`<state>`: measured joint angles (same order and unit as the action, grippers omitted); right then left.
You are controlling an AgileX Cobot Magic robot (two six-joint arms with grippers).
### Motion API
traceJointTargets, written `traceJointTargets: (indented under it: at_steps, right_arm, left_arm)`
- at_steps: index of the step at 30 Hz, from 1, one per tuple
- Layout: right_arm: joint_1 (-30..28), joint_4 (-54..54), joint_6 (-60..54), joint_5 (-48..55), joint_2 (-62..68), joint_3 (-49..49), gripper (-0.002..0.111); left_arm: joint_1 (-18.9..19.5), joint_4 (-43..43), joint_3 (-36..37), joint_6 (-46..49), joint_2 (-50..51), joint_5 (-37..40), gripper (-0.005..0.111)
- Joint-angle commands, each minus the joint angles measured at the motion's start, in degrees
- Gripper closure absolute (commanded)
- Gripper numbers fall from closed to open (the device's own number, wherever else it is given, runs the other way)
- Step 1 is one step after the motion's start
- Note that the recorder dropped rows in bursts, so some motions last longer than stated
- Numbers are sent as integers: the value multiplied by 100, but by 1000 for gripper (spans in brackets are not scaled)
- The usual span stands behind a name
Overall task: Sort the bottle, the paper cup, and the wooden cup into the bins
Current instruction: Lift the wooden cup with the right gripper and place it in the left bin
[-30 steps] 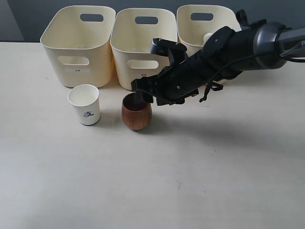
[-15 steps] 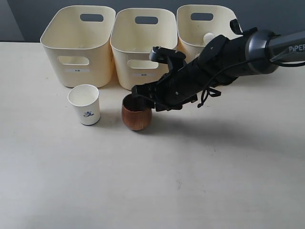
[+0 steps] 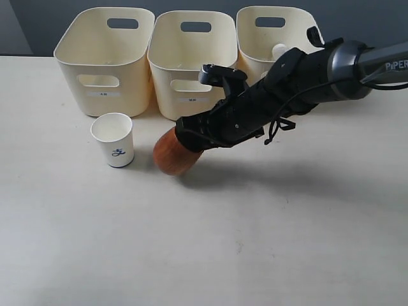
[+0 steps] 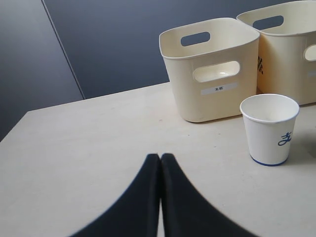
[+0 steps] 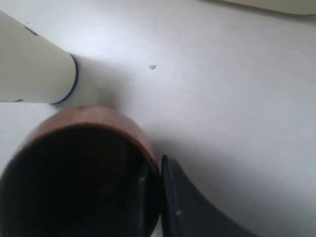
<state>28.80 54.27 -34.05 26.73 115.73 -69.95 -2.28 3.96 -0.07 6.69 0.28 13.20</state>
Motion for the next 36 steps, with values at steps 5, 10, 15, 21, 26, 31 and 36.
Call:
traceJointTargets:
  at_steps: [5,10,15,21,26,31,36]
  right_arm:
    - [34,585,-388,827,-19,-587,108]
    - [364,1168,-1147,1102,-19,-1145,108]
    - [789,1332,-1285,239,-19,-1721,108]
    - [988,1332,-1285,-1365,-19,-2286,108]
    - [988,1332,-1270,-2316,-19,-2589,108]
    - [988,1321,-1260,-2869,19,-2794,108]
    - [988,1283,-1260,-3003,757,-3491,108]
  left_arm:
    - [-18,0,7,-11,-28,-31,107]
    - [-18,0,7,-11,-28,-31,107]
    - [-18,0,7,-11,-28,-31,107]
    - [-18,0,7,-11,-28,-31,107]
    - [-18,0,7,-11,-28,-31,107]
    - [-18,0,7,-11,-28,-31,107]
    - [-18,0,7,-11,-28,-31,107]
